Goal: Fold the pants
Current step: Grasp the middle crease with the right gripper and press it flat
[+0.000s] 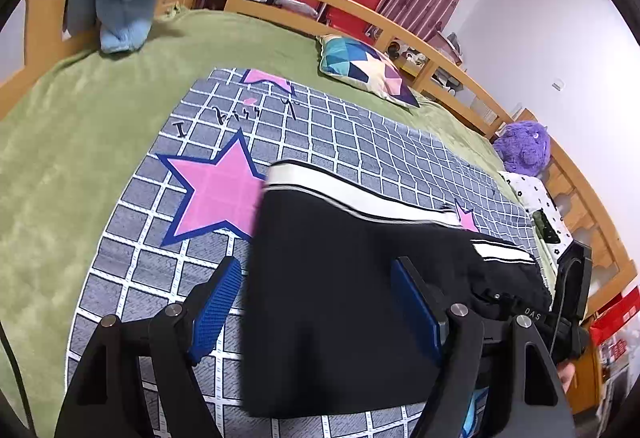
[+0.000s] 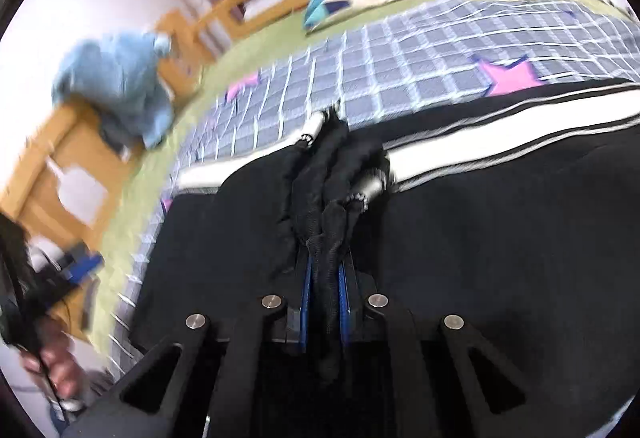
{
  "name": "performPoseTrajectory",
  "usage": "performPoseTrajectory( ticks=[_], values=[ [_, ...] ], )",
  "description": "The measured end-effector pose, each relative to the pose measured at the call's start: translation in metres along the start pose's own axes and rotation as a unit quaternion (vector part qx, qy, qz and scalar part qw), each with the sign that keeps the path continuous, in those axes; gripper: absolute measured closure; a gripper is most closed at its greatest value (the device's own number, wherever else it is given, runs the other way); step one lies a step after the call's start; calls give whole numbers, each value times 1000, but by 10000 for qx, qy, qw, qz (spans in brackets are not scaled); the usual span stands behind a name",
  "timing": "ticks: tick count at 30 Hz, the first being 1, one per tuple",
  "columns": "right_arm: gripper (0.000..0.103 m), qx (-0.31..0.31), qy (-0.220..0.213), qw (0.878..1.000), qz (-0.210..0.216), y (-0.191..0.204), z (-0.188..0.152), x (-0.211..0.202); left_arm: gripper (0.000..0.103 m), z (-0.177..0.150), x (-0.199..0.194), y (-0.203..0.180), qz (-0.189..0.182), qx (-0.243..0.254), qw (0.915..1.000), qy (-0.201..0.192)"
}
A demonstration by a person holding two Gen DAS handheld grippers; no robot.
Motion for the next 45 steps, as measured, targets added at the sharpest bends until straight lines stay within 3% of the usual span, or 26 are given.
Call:
performPoseTrajectory(
  ticks=[1,4,5,7,9,10,11,15,18,21,23,24,27,29,31,33,37,39,40,43,45],
  values=[
    [90,55,69,9999,-143,-8,-1,-2,27,0,1,-1,-4,13,10000,24],
    [83,353,953,9937,-480,-35,-20,23,27,-1,5,-3,24,46,9999,118],
    [83,410,946,9936,-454,-38,-23,24,27,-1,6,-4,62,58,9999,122],
    [77,305,741,9950,-604,-34,-21,12,27,-1,4,-5,122,111,9998,69],
    [67,-165,163,9943,-1037,-18,-17,-15,27,-1,3,-6,192,196,9996,13],
    [54,-356,-175,9934,-1079,-8,-17,-29,27,-1,3,-6,229,228,9995,7],
    [48,-501,-359,9930,-1005,-1,-18,-37,27,-1,4,-7,255,246,9994,17],
    [48,-1136,-375,9898,-770,29,-27,-37,27,-3,6,-7,240,226,9994,64],
    [54,-1306,134,9860,-1029,29,-32,-6,27,-4,7,-7,296,234,9993,61],
    [67,-1140,797,9809,-1361,21,-42,30,27,-3,6,-5,309,222,9993,59],
    [90,-1196,661,9816,-1332,23,-41,25,27,-3,6,-4,284,196,9994,79],
    [90,-1210,568,9842,-1163,25,-40,18,27,-3,6,-3,283,186,9994,84],
    [90,-830,4,9958,-392,21,-28,-26,27,-2,4,-1,267,149,9995,79],
    [90,-472,-429,9978,204,15,-25,-59,27,-2,3,1,220,125,9996,83],
    [90,-203,-621,9967,479,9,-32,-78,27,-1,2,1,166,96,9998,90],
    [90,-131,-387,9987,297,10,-43,-66,27,-1,2,2,125,75,9998,109],
    [85,-92,748,9970,-166,10,-76,-10,27,-1,1,3,116,64,9998,127],
    [85,-224,630,9973,-289,14,-75,-14,27,-1,0,4,119,51,9999,115],
    [80,-281,528,9978,-291,18,-71,-21,27,-1,0,4,106,34,9999,113],
    [55,-426,40,9986,-324,26,-49,-43,27,-1,2,5,70,-6,9998,170],
    [55,-506,37,9977,-451,28,-29,-41,27,-2,5,5,97,2,9997,219]
  ],
)
Point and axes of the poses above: each gripper's, at about its wrist camera, not at the fingertips, and x roughly the way its jaws point, y to its left, z to its top, the point moved 5 cm from there along x, roughly the way its jaws point, and after that the axes turned 9 degrees about y, right-handed, at the moved point
